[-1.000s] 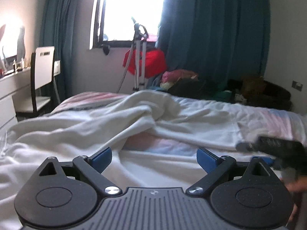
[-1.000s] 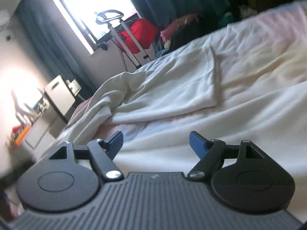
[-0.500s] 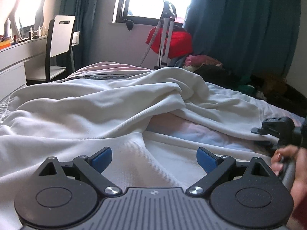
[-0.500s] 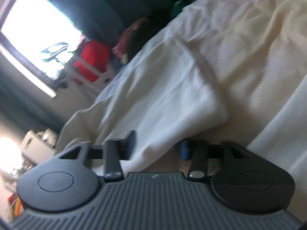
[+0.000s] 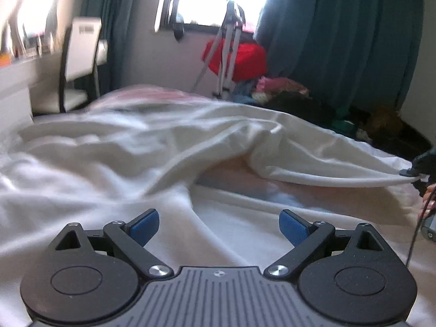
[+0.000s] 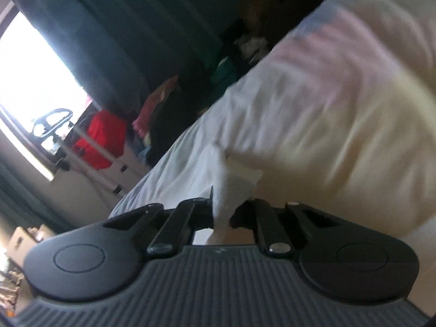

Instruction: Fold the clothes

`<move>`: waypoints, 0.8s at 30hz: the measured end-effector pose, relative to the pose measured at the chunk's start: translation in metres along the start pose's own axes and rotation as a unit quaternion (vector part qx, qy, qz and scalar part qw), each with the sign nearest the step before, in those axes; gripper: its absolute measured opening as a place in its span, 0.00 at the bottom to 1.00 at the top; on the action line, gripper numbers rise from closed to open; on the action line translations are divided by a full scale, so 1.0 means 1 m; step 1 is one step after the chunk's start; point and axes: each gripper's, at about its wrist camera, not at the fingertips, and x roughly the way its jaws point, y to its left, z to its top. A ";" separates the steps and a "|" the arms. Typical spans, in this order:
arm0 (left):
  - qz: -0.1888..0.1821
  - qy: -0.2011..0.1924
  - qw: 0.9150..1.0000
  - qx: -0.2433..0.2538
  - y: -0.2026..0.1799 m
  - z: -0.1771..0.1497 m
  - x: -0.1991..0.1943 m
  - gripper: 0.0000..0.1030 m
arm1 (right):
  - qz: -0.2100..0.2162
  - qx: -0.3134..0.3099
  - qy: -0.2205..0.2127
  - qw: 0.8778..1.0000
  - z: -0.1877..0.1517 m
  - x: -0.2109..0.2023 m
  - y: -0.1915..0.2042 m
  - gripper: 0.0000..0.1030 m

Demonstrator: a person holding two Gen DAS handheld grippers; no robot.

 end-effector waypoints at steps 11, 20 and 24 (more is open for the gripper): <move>-0.018 0.056 0.998 -0.030 0.008 0.003 0.015 0.93 | -0.071 -0.064 -0.052 0.994 0.067 -0.026 -0.040 0.08; -0.012 0.058 0.998 -0.025 0.010 0.005 0.018 0.93 | -0.111 -0.059 -0.059 0.990 0.081 -0.037 -0.084 0.08; -0.014 0.062 0.998 -0.018 0.006 0.003 0.019 0.93 | -0.128 -0.064 -0.035 0.989 0.065 -0.031 -0.101 0.08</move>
